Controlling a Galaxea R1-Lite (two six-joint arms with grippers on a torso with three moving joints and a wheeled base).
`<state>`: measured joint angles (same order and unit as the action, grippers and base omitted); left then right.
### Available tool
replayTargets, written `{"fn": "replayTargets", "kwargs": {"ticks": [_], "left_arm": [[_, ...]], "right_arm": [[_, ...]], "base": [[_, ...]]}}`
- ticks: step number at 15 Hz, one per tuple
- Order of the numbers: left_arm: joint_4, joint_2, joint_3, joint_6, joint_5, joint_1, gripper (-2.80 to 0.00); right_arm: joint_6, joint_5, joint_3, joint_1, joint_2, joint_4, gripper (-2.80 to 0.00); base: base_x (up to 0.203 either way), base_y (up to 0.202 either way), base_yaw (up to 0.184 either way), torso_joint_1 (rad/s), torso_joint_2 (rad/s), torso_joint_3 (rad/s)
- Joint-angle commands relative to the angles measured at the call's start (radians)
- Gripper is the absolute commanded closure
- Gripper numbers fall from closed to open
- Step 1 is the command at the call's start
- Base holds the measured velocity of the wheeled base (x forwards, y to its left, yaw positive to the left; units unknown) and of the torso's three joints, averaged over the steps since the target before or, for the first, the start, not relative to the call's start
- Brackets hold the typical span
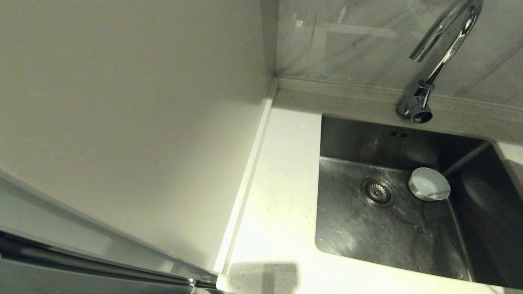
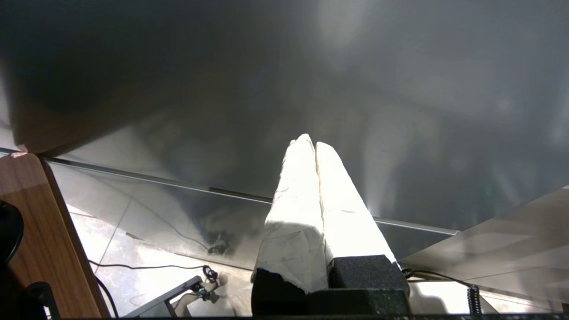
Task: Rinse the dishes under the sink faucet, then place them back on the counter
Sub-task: Put a bowl into the sink
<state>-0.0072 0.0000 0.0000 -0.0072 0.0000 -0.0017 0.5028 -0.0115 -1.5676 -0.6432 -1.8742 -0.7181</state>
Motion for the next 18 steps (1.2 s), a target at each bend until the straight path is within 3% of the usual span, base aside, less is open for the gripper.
{"fn": "replayTargets", "kwargs": {"ticks": [1,4,6,9,12,16,18], "left_arm": [[0.0,-0.001,0.003,0.0,0.0,0.0,0.0],[0.0,0.0,0.003,0.0,0.0,0.0,0.0],[0.0,0.0,0.003,0.0,0.0,0.0,0.0],[0.0,0.0,0.003,0.0,0.0,0.0,0.0],[0.0,0.0,0.003,0.0,0.0,0.0,0.0],[0.0,0.0,0.003,0.0,0.0,0.0,0.0],[0.0,0.0,0.003,0.0,0.0,0.0,0.0]], "right_arm": [[0.042,-0.086,0.108,0.014,0.145,-0.004,0.0],[0.135,-0.259,0.274,0.027,0.293,-0.005,0.0],[0.196,-0.313,0.371,0.052,0.371,-0.006,0.0],[0.248,-0.329,0.501,0.133,0.456,-0.006,0.0],[0.387,-0.36,0.584,0.161,0.46,-0.004,0.0],[0.399,-0.354,0.603,0.247,0.375,0.023,0.0],[0.4,-0.343,0.608,0.282,0.31,0.143,0.0]], "base": [[0.0,0.0,0.0,0.0,0.0,0.0],[0.0,0.0,0.0,0.0,0.0,0.0],[0.0,0.0,0.0,0.0,0.0,0.0],[0.0,0.0,0.0,0.0,0.0,0.0],[0.0,0.0,0.0,0.0,0.0,0.0],[0.0,0.0,0.0,0.0,0.0,0.0],[0.0,0.0,0.0,0.0,0.0,0.0]]}}
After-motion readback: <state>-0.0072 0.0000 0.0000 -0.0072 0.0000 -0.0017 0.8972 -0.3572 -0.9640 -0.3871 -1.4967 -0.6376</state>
